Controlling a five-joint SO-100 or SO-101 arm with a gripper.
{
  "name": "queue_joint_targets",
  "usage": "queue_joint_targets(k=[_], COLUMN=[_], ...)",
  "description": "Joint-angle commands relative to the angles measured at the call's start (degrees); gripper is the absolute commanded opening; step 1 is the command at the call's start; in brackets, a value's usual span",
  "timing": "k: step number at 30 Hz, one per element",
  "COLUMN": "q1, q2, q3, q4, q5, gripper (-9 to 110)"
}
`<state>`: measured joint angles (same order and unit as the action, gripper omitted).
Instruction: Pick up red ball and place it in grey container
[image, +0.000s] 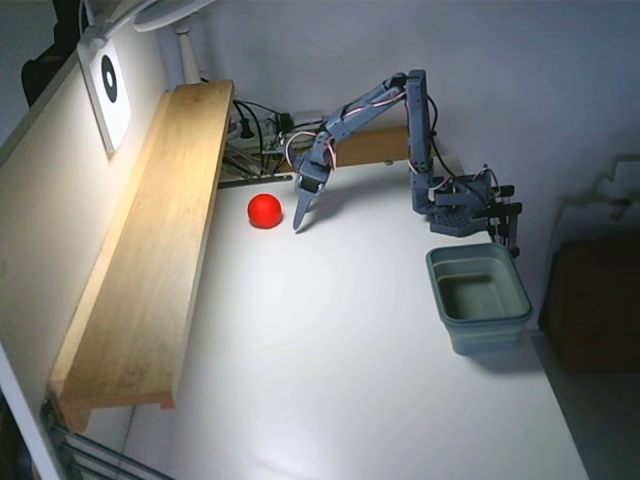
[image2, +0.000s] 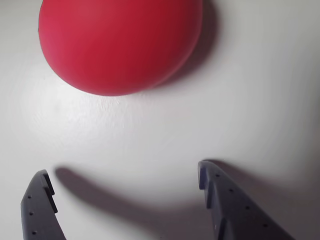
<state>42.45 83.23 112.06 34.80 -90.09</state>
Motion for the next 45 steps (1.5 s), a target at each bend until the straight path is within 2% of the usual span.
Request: queue_joint_targets(k=[1,23,28,29,45], q1=[1.3,1.3,1.3,1.3,1.3], q2=[-3.0,-29.2,-29.7,-29.7,-29.7], q3=[-7.4,-44.5,-45.4,-45.4,-45.4], q4=[0.8,11.7,12.0,12.0,12.0], q5=[0.1,0.1,0.1,0.1,0.1], gripper=[38,38,38,23,23])
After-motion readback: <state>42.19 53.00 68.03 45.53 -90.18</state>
